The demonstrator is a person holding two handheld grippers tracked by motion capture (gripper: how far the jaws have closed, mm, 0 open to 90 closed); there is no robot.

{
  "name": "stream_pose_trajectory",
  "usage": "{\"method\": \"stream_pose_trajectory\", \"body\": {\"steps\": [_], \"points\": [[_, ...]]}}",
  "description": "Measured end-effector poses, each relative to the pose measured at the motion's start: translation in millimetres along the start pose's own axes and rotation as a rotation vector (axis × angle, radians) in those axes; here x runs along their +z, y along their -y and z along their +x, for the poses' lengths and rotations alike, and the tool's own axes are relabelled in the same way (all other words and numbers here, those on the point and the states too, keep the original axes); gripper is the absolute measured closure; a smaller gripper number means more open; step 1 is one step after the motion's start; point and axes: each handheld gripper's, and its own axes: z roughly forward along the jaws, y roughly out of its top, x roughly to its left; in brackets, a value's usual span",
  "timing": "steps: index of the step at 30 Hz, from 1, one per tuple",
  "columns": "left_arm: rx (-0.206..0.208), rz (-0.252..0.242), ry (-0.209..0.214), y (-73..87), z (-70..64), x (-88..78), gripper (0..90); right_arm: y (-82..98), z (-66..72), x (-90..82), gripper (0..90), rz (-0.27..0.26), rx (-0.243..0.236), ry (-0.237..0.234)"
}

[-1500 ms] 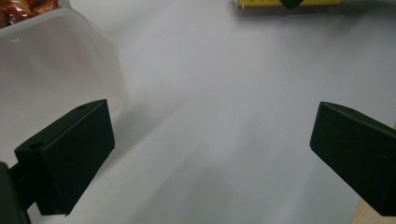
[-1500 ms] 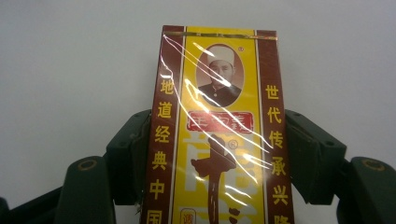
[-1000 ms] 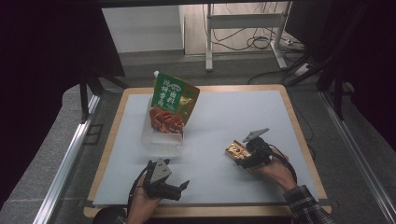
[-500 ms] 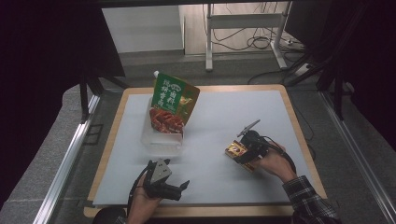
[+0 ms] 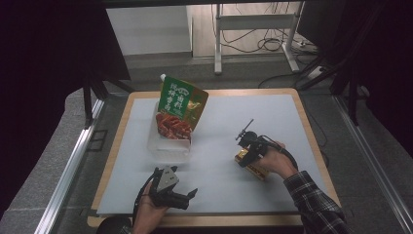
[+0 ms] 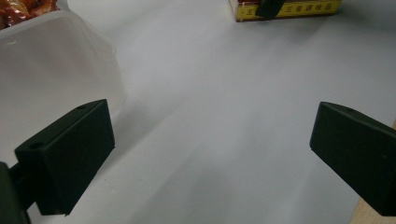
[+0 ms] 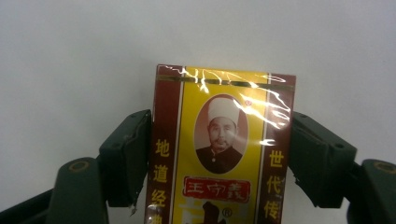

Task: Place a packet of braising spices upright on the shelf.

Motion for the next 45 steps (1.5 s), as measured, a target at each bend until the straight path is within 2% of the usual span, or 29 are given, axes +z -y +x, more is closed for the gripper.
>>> {"method": "stream_pose_trajectory", "body": {"steps": [8, 18, 28, 34, 38, 45], "points": [[0.0, -0.002, -0.001, -0.1, 0.0, -0.1, 0.0, -2.5, 2.0, -1.2, 31.8, 0.022, 0.005, 0.008], [-0.004, -0.007, -0.006, -0.3, 0.7, -1.1, 0.0, 0.9, 2.8, -21.5, 32.0, -0.077, 0.009, 0.0], [-0.007, -0.013, -0.012, -0.6, 1.6, -2.7, 0.0, -0.4, 6.5, -46.6, 32.3, -0.217, -0.003, -0.005], [-0.008, -0.016, -0.014, -0.6, 2.3, -3.6, 0.0, -0.6, 7.6, -57.9, 32.2, -0.346, -0.006, -0.02], [-0.01, -0.017, -0.02, -0.5, 3.4, -5.7, 0.0, -1.3, 10.8, -64.3, 32.2, -0.439, -0.016, -0.014], [-0.02, -0.024, -0.025, 0.4, 4.7, -9.7, 0.0, -5.0, 14.4, -71.4, 32.3, -0.558, -0.006, -0.03]]}}
